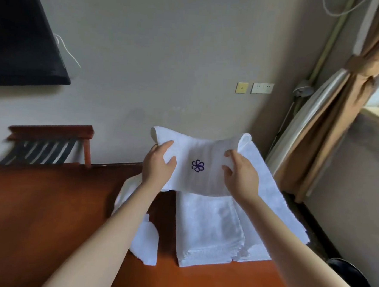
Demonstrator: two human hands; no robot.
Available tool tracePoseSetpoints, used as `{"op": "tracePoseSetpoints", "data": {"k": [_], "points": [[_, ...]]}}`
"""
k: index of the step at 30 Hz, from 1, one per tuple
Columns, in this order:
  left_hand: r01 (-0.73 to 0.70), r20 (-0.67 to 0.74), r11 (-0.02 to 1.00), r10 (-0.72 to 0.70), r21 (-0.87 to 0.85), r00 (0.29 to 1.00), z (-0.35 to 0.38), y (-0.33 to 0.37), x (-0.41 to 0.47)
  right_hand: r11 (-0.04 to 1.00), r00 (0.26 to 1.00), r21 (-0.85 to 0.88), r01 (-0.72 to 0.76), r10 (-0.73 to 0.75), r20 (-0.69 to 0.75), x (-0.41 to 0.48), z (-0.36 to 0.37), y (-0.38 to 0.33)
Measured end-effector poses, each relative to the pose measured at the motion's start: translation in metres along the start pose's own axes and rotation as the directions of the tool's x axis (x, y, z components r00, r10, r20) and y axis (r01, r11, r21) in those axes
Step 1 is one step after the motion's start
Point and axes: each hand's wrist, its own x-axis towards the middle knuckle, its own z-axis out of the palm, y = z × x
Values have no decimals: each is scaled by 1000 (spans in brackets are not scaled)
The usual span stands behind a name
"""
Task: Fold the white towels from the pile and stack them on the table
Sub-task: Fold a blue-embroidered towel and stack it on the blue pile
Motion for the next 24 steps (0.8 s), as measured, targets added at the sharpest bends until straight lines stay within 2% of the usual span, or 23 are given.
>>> {"op": "tracePoseSetpoints", "data": {"k": [6, 11, 13, 16, 18, 21, 24], "points": [[-10, 60, 995, 16, -97, 998, 76, 50, -2, 993, 1000, -121, -13, 10, -19, 9, -36, 59], [-32, 50, 996, 36, -89, 998, 117, 92, -8, 994, 999, -103, 46, -48, -23, 14, -58, 119], [-17, -5, 997, 16, -75, 1000, 134, 107, -11, 994, 996, -78, 83, -86, -37, 22, -65, 140], [60, -123, 997, -66, -58, 990, 157, 133, -25, 981, 982, -44, 186, -186, 8, 41, -76, 166], [193, -135, 975, -207, -112, 969, 169, 154, -38, 960, 962, -74, 269, -265, 59, 56, -87, 177], [458, -127, 852, -499, -252, 857, 179, 185, -46, 895, 899, -130, 427, -406, 163, 84, -100, 185], [595, -48, 787, -609, -159, 792, 188, 202, -51, 788, 812, -228, 571, -504, 293, 107, -105, 186]]}}
